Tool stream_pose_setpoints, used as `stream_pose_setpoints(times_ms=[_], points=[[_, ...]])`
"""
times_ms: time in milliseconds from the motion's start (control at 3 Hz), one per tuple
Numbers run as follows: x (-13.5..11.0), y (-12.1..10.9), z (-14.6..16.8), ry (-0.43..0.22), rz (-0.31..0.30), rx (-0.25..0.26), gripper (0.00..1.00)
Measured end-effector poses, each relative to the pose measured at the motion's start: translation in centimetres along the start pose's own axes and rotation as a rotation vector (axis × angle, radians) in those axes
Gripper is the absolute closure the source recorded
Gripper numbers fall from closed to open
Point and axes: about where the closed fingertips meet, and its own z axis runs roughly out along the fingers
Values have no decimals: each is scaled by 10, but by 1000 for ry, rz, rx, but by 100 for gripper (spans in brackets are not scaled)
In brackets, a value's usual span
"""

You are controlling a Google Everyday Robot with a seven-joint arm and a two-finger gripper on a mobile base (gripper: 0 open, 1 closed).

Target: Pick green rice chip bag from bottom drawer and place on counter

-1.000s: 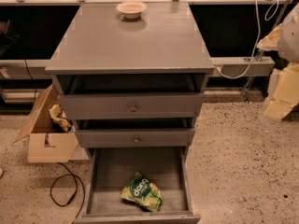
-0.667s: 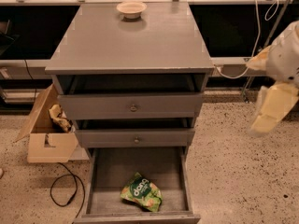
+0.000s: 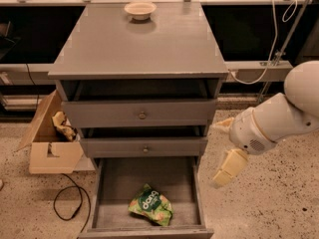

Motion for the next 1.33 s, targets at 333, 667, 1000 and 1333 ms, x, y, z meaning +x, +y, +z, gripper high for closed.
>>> stream_pose_setpoints(times_ms=[333,667,1000,1333], points=[[0,1,-2,5,-3,-2,0],[22,-8,29,51,58,3,0],[59,-7,98,111,76,-19,0],[91,-2,177,92,75,-42,0]])
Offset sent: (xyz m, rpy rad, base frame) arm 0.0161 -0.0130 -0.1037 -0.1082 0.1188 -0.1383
